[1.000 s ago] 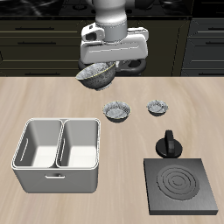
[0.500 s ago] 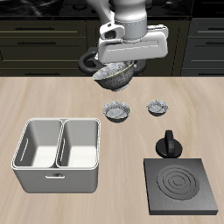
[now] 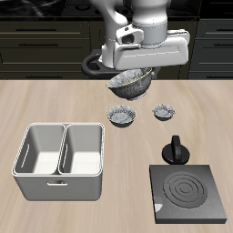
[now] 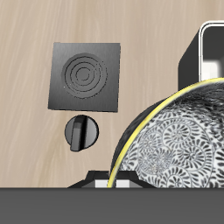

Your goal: Place the largest bowl on the flat stove

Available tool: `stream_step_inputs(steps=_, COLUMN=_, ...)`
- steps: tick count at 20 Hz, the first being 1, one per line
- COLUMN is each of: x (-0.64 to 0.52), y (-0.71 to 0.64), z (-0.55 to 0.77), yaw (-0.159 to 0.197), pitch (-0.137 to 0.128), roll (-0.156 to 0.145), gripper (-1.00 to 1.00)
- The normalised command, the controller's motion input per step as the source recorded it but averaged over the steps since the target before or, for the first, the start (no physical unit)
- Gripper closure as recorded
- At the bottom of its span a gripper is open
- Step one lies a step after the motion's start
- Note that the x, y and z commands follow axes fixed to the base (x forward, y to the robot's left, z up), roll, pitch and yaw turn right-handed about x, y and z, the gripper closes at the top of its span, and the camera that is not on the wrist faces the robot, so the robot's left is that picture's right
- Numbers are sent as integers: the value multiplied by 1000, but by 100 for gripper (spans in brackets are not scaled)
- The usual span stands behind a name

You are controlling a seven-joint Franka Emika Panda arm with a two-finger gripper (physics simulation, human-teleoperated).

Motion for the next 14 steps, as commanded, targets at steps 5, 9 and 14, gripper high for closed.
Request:
stream_step_inputs(steps=5, x=329, y=244, z=-17, yaw=-8, pitch=6, roll=-41, gripper=100)
stream_step_inputs(steps=9, x=246, y=251, z=39, yaw=-11, pitch=5, roll=-22, gripper=100)
stream_step_inputs(steps=14, x=243, y=354, z=104, yaw=2, pitch=-8, roll=1, gripper=100)
